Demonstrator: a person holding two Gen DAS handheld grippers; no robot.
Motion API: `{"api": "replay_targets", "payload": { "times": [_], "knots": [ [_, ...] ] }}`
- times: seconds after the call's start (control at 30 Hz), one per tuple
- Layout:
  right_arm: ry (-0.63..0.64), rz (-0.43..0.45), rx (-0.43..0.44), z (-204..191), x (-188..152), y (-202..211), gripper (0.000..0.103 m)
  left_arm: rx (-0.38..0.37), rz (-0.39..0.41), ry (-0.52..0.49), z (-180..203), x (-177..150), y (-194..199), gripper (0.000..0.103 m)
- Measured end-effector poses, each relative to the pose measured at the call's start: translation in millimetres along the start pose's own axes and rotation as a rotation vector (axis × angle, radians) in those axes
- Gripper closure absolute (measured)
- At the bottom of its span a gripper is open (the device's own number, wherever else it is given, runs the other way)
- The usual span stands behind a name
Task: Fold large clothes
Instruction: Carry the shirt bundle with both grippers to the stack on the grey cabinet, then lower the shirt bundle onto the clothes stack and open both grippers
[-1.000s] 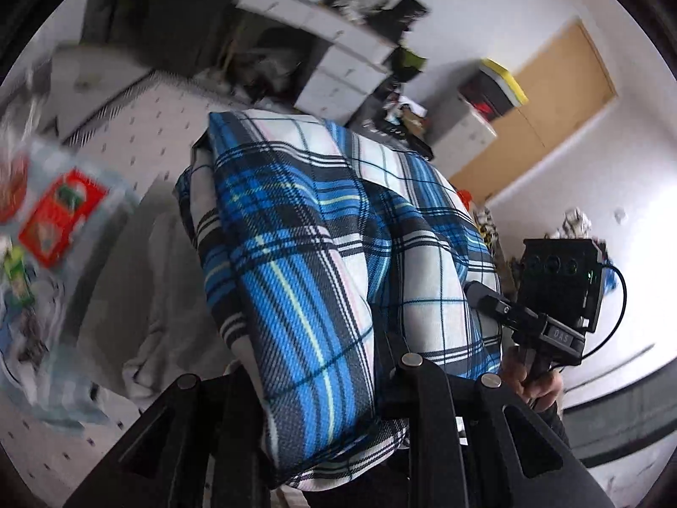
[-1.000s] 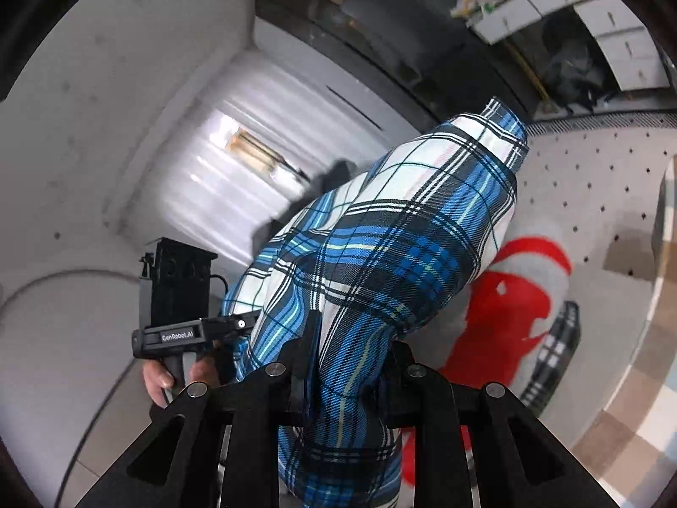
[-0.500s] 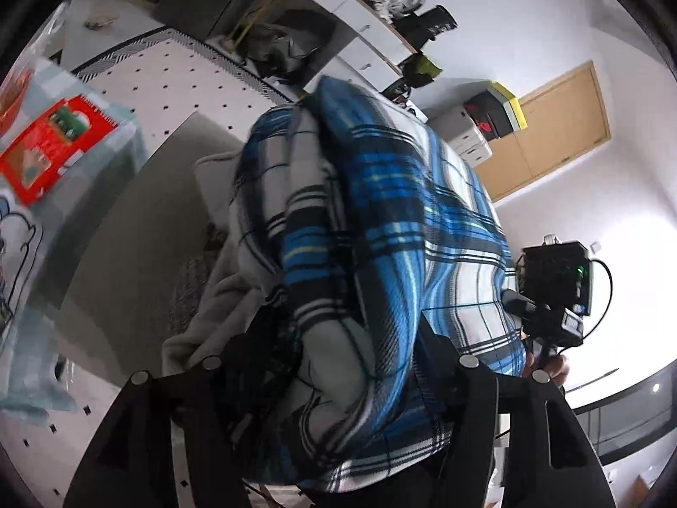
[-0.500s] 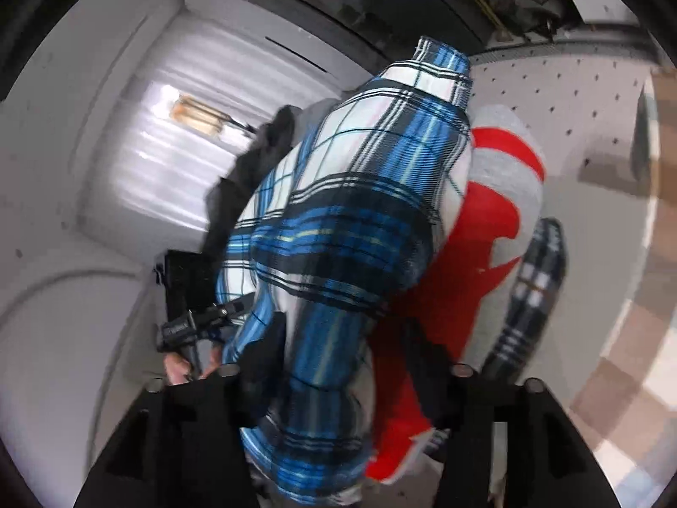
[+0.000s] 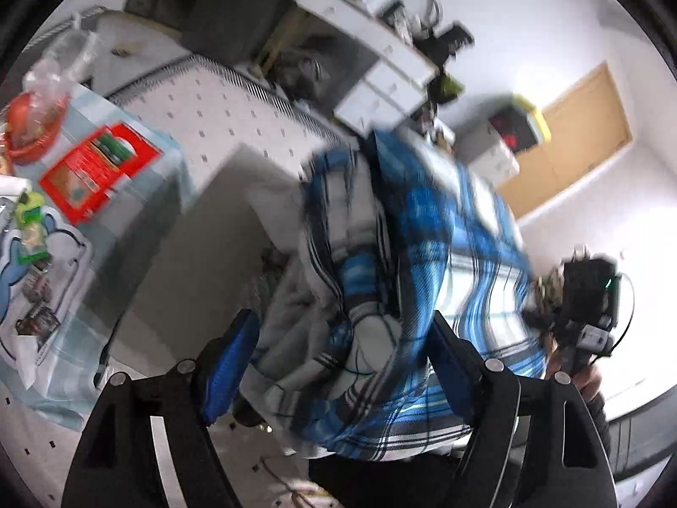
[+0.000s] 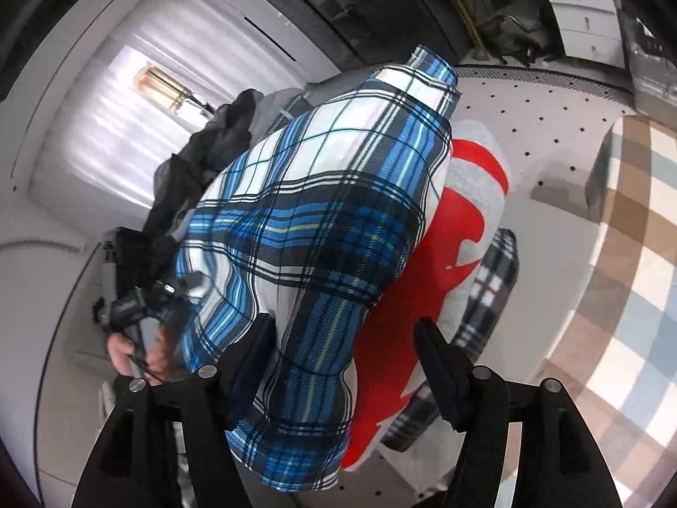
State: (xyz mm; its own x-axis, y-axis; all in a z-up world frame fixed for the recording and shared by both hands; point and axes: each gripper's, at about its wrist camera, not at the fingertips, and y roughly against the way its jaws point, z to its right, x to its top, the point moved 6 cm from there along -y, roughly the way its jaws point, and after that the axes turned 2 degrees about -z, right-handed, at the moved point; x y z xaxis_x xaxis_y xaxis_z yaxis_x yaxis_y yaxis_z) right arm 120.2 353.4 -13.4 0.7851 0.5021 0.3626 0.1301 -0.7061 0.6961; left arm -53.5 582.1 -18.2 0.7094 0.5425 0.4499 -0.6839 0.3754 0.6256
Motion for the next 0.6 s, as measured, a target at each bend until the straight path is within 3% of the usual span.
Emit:
{"api": "replay_targets", "payload": {
  "times": [0.07,0.17,0.23,0.43,0.5,0.6],
  "knots": [
    [0.013,-0.005,-0.038,1,2,-1,0.024,-0.028,0.094,0.069,-8,4,27,0.027],
    [0.004,-0.010,-0.055,2,4,-2,0.022,-0.016,0.178,0.096,-7,10,53,0.027],
    [-0.015,-0.012,-0.050,1,4,-3,0.022,-0.003,0.184,0.016,11,5,62,0.027],
    [0.011,-0.011,-0.105,-9,10,8,0.021,0.010,0.146,-0.231,78,-25,33,0.027],
    [0.073,0.030,-0.134,-23,20,23,0.022,-0.025,0.152,-0.250,85,-28,25,0.027],
    [0.205,0.150,-0.257,-51,42,51,0.022,-0.049,0.159,-0.233,74,-24,13,0.027]
  ]
}}
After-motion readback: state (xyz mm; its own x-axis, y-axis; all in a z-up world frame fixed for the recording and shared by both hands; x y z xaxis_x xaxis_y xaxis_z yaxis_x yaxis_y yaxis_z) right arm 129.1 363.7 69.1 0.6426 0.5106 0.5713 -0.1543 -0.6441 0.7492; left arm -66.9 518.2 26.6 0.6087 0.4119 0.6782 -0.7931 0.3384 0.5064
